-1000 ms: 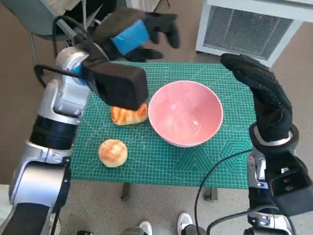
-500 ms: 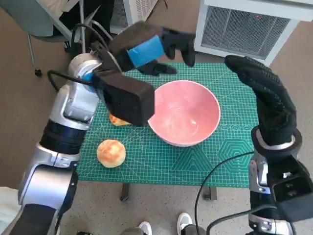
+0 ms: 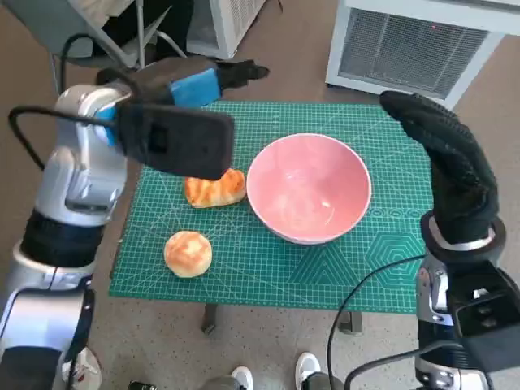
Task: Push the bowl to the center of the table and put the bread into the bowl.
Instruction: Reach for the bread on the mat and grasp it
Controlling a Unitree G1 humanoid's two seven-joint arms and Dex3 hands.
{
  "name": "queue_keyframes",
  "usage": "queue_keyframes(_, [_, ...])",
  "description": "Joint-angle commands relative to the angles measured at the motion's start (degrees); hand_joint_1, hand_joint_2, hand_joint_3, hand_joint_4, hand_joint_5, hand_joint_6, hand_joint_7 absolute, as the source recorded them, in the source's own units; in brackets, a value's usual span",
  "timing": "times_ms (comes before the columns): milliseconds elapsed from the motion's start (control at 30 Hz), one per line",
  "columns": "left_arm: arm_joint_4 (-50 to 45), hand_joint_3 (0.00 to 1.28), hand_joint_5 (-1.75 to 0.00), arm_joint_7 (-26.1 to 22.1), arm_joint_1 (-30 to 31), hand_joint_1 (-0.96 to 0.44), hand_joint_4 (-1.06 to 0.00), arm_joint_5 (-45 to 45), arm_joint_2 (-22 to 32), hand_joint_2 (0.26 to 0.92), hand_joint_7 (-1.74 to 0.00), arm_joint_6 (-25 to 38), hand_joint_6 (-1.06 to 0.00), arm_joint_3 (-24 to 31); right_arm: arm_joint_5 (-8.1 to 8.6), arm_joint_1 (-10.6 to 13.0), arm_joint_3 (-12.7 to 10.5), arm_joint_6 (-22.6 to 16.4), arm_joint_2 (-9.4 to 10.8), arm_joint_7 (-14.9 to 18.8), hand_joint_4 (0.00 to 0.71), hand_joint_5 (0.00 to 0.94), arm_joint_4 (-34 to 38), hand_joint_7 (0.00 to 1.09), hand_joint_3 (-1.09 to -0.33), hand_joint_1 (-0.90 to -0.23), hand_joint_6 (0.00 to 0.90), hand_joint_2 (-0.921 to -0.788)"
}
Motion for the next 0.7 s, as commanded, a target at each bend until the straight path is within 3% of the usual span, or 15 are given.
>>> queue_keyframes(33, [1.3, 0.01, 0.00, 2.1, 2.4, -0.37, 0.00, 0.5, -0.1, 0.730, -0.04, 0.8, -0.08, -0.1, -0.43, 1.0, 0.1, 0.4, -0.1, -0.3, 0.292, 0.002, 0.2, 0.69, -0.785, -0.553, -0.001, -0.921])
queue_keyframes(367, [10.2, 0.02, 0.00, 5.9, 2.5, -0.37, 0.00, 3.3, -0.6, 0.751, -0.03, -0.9, -0.10, -3.2, 0.25, 0.4, 0.2, -0.9, -0.5, 0.5, 0.297, 0.004, 2.0, 0.69, -0.786, -0.556, -0.001, -0.921])
queue_keyframes(700, [25.4, 0.02, 0.00, 11.5, 0.8, -0.40, -0.01, 5.9, -5.4, 0.772, -0.04, -3.9, -0.13, -7.3, 0.44, 0.2, 0.4, -1.4, -0.8, 0.9, 0.299, 0.005, 2.7, 0.68, -0.789, -0.547, -0.001, -0.921])
